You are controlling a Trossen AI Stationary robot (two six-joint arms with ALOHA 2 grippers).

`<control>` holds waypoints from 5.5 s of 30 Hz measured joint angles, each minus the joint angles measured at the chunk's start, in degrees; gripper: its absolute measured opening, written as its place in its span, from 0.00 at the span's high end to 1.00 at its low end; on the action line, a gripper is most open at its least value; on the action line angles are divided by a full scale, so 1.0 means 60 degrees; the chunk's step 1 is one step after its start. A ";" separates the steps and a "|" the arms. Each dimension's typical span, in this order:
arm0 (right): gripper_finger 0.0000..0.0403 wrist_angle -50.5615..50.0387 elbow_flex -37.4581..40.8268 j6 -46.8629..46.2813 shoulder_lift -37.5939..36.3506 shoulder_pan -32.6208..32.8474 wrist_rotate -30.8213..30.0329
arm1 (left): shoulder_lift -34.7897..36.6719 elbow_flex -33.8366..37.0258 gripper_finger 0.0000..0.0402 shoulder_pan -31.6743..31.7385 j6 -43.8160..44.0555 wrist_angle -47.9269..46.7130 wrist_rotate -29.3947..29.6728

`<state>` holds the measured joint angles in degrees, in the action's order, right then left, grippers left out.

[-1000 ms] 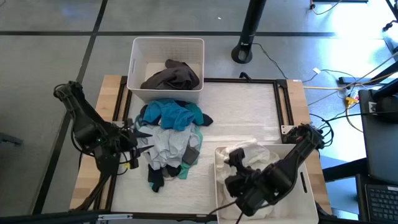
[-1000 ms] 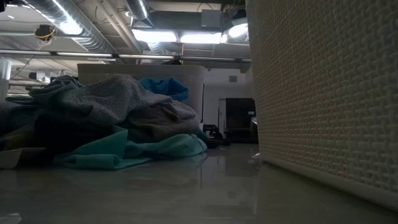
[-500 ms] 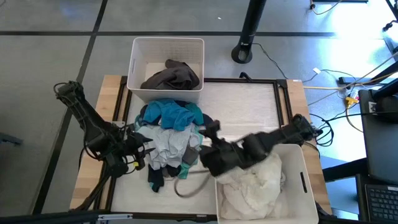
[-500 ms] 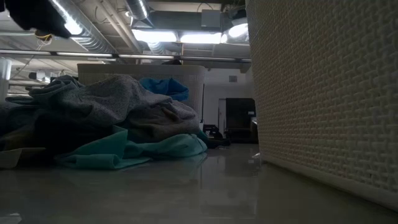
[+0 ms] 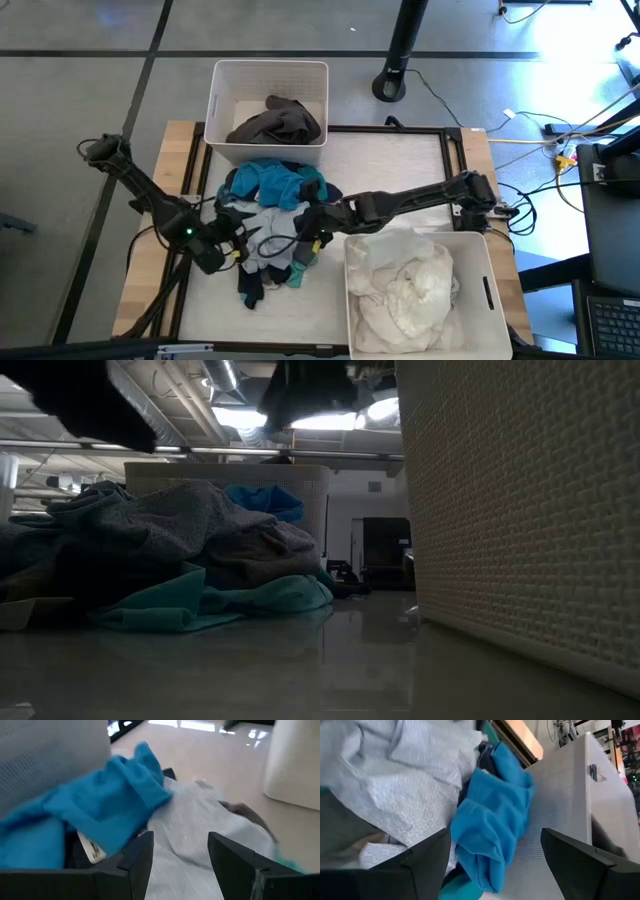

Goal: Sort clothes
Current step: Put the blue boxer into the top white laundry organizer, then adjust the bottom white laundry organizer, then put the gray shorts into the top white laundry organizer

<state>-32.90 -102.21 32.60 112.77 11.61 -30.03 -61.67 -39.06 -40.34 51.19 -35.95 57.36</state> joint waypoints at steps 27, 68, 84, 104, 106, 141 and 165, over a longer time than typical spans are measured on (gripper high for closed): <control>0.23 -0.1500 0.2736 -0.0090 -0.2285 0.0154 0.0756 | -0.2286 0.0036 0.55 0.7122 -0.4564 0.3686 -0.4567; 0.23 0.2767 0.5872 0.0366 -0.4893 0.0694 -0.1322 | 0.2043 -0.3272 0.99 0.7000 -1.2044 0.5708 -0.4113; 0.23 0.2767 0.5872 0.0277 -0.4889 0.0687 -0.1319 | 0.1406 -0.3283 0.98 1.0980 -1.3699 0.6220 -0.3887; 0.23 0.2240 0.5361 -0.0031 -0.5114 0.1030 -0.1045 | 0.0651 -0.3541 0.71 1.2403 -1.1174 0.3870 -0.3924; 0.23 0.1635 0.4968 0.0061 -0.5314 0.1356 -0.0791 | 0.0830 -0.3745 0.66 1.2309 -1.0823 0.3112 -0.4011; 0.23 -0.6703 0.5114 -0.6405 -0.6015 0.3120 -0.0740 | 0.2095 -0.3290 0.57 0.9702 -0.8435 0.1337 -0.9911; 0.23 -0.0897 0.5734 -0.3492 -0.6521 0.3133 -0.1870 | 0.1810 -0.3290 0.57 0.7428 -0.6990 -0.1361 -0.8026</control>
<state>-38.28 -67.81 11.65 73.65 30.41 -41.25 -50.81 -58.81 4.22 9.25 -44.12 9.21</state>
